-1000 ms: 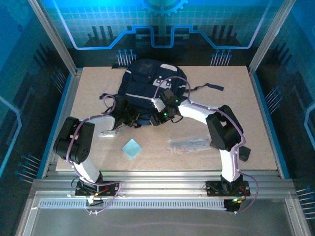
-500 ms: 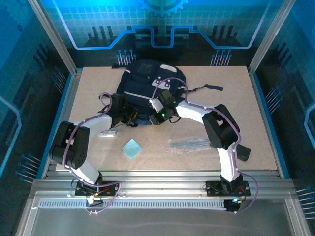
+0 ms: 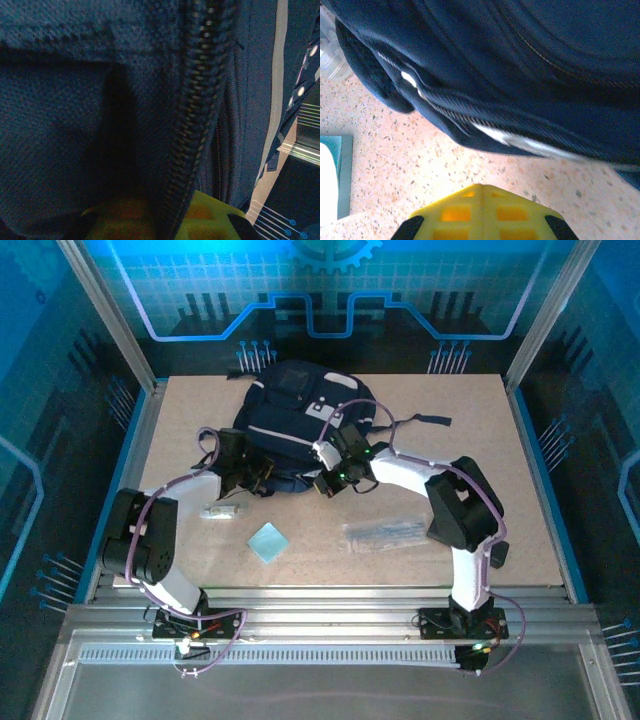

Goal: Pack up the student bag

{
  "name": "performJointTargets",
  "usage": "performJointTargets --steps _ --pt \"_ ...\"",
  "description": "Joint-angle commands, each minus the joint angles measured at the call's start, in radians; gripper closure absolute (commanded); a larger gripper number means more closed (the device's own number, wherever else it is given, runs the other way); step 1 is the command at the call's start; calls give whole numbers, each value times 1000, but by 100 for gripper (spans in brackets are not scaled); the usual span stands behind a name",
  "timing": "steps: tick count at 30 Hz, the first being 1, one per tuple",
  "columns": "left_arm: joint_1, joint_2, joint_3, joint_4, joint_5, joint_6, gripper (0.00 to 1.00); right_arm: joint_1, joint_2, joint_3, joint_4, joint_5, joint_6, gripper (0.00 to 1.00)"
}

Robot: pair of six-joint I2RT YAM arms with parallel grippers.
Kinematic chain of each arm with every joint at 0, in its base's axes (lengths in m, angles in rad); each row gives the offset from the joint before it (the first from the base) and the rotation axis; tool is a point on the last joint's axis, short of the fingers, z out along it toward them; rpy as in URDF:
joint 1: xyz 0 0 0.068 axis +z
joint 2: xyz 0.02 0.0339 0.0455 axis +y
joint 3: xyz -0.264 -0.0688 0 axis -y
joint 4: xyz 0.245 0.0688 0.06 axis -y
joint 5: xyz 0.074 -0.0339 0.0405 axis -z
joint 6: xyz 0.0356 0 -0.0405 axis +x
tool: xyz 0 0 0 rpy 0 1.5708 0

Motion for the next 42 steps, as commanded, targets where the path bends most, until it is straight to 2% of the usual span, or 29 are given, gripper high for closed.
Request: performJointTargets --steps 1,5,9,12,18,24,28,33,35,39,42 --pt "24 -47 46 87 5 47 100 -20 -36 -44 -30 -22 -9 100" --pt "19 -46 53 86 58 31 100 -13 -45 -27 -10 -57 -10 99" --pt "-3 -75 48 74 80 14 100 20 -35 26 36 -104 -14 70" --pt "-17 -98 49 64 92 3 100 28 8 79 64 -105 -5 60" --pt "-33 -131 50 49 112 -12 100 24 81 157 150 -154 49 53" --pt "-35 -132 26 126 158 -93 100 30 159 199 180 -132 78 52" --pt "-39 -135 36 141 178 -110 100 25 177 179 254 -168 119 58" --pt "-35 -145 44 129 171 -92 100 0 149 134 354 -226 182 92" --pt "-26 -143 49 115 166 -75 100 -13 132 124 358 -241 192 100" --pt "-3 -142 63 76 139 -17 100 -31 90 86 326 -243 187 100" --pt "25 -142 77 30 110 42 100 -37 57 65 230 -216 144 100"
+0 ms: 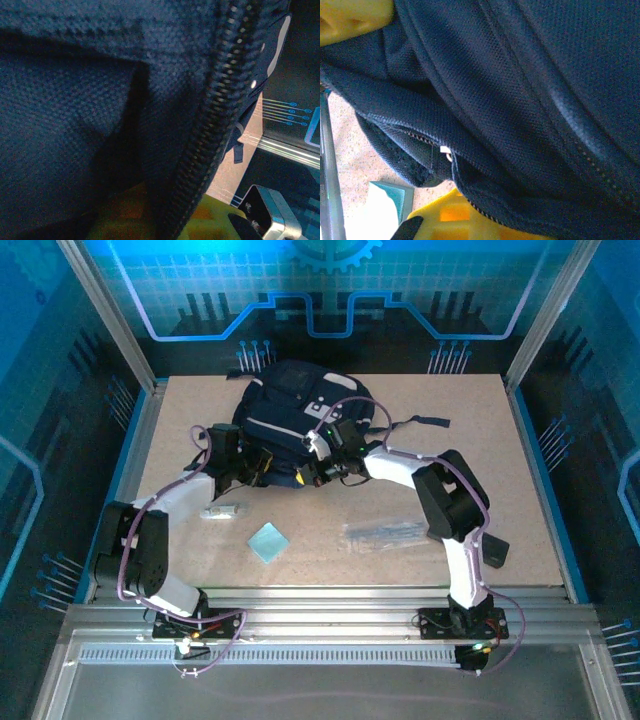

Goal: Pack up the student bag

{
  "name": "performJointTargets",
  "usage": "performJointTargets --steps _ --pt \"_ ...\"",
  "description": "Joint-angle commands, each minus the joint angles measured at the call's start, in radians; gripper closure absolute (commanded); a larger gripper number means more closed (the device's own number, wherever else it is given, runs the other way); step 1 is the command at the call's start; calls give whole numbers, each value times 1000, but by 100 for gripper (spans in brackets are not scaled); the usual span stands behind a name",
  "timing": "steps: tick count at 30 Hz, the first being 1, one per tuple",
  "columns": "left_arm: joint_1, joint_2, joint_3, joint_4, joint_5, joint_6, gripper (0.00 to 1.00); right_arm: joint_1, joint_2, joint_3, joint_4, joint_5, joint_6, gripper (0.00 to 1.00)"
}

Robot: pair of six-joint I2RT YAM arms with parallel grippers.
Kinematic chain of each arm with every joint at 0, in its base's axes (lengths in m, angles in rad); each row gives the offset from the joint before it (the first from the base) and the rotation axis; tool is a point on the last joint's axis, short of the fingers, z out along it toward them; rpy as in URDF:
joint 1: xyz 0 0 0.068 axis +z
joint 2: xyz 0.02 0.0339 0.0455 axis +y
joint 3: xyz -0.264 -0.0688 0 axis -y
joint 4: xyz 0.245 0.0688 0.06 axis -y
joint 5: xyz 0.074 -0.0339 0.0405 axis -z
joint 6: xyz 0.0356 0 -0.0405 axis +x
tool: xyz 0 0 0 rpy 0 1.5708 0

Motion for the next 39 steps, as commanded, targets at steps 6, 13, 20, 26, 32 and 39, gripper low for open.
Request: performJointTargets --steps 6,13,20,26,32,39 --pt "69 -31 114 -28 52 168 100 -37 -102 -38 -218 126 -124 100" --pt "72 -14 156 -88 80 222 100 -86 -84 11 -347 158 -150 100" --pt "86 -20 212 -218 101 322 100 -105 -81 61 -415 228 -204 100" --pt "94 -42 190 -202 137 295 100 -111 -126 25 -362 156 -197 100" --pt "85 -84 145 -140 171 214 100 -39 -170 -39 -176 27 -119 80" --pt "72 -113 154 -146 199 186 100 -10 -101 -39 85 -90 53 58"
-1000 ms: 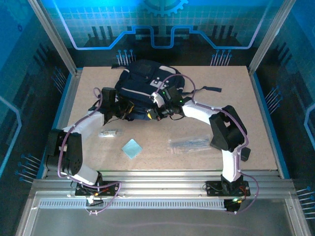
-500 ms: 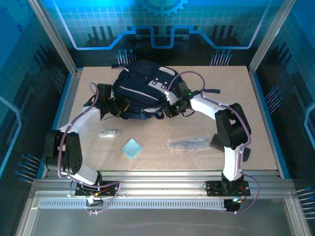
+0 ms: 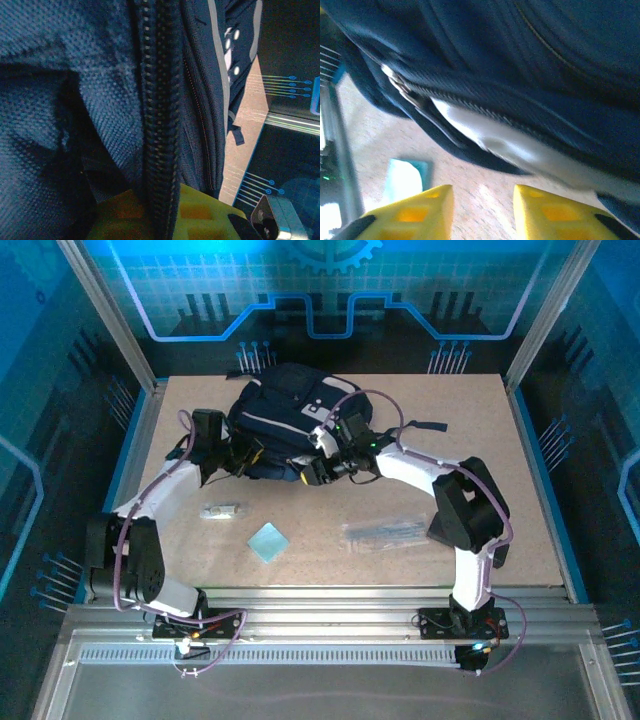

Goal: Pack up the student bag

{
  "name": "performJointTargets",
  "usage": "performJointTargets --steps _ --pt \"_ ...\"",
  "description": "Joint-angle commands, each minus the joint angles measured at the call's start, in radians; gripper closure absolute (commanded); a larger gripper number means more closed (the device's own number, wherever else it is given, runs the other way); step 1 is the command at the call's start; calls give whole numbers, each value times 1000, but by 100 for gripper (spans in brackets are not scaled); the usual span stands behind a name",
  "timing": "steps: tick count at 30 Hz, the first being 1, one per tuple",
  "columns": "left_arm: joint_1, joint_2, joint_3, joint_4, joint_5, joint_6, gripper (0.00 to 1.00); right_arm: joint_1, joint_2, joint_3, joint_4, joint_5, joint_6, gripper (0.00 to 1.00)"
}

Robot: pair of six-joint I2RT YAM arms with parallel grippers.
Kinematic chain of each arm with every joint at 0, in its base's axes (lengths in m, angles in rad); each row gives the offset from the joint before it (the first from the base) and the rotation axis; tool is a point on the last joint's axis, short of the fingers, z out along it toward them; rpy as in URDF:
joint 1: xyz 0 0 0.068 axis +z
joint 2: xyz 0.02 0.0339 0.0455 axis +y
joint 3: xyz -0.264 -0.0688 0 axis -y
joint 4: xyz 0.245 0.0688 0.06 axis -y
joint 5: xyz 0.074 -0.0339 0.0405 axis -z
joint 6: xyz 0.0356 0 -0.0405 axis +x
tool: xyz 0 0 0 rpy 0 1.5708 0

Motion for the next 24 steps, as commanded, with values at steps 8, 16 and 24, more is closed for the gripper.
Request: performJointTargets --steps 8,16,24 --pt "-24 -69 -17 139 105 -68 100 3 79 39 338 -155 225 45" --pt "-56 -46 -39 205 139 -114 100 -5 107 30 570 -240 375 44" --pt "-60 -39 -45 215 140 -110 100 -6 120 64 596 -289 426 48"
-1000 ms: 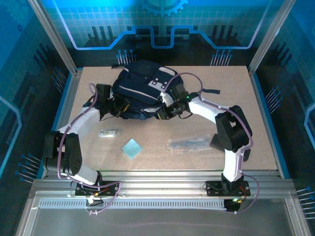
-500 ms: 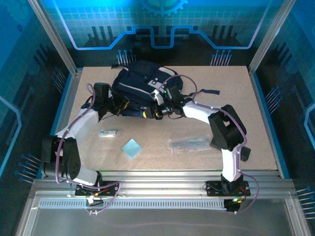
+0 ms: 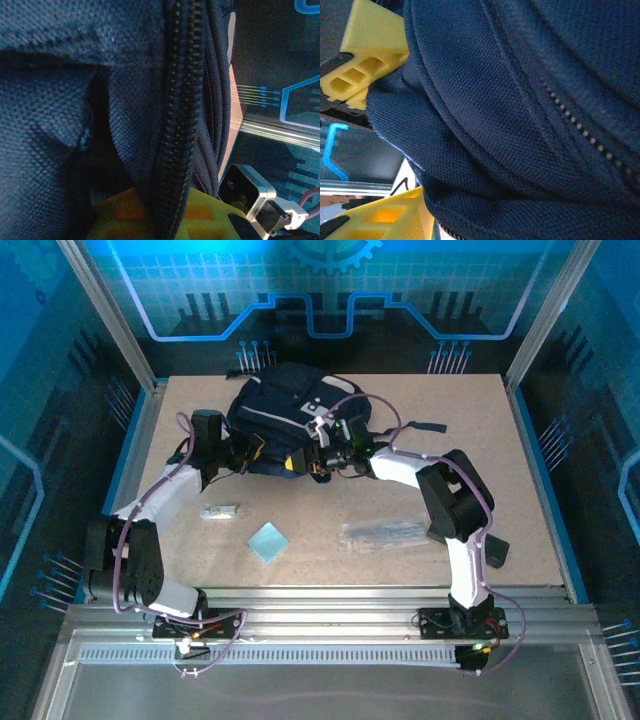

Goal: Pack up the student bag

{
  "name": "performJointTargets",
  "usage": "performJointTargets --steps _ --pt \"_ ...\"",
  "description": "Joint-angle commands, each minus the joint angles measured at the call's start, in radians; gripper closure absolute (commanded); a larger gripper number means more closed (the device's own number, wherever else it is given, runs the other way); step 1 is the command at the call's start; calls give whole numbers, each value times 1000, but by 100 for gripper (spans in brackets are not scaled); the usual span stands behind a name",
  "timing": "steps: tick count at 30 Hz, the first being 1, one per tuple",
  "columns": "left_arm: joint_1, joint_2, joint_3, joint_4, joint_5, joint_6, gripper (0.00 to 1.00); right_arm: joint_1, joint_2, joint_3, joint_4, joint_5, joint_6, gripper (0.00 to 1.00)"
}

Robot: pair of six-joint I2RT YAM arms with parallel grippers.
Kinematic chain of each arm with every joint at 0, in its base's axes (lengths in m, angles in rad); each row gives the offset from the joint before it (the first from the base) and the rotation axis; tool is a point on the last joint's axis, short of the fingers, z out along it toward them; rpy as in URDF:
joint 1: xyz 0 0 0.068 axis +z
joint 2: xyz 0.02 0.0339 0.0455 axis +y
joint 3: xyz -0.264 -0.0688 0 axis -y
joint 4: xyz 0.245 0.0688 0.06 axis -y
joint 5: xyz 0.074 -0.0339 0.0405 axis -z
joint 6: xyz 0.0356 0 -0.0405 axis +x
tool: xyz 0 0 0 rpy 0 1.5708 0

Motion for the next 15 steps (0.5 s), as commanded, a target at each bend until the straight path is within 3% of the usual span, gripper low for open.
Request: performJointTargets --steps 1,6,15 --pt "-48 -22 4 83 136 -6 100 10 -5 60 199 -54 6 50" --pt "-44 17 11 95 129 3 100 -11 -61 -18 282 -57 54 61" --pt "-39 46 16 58 108 60 100 -27 -85 -27 273 -56 47 59"
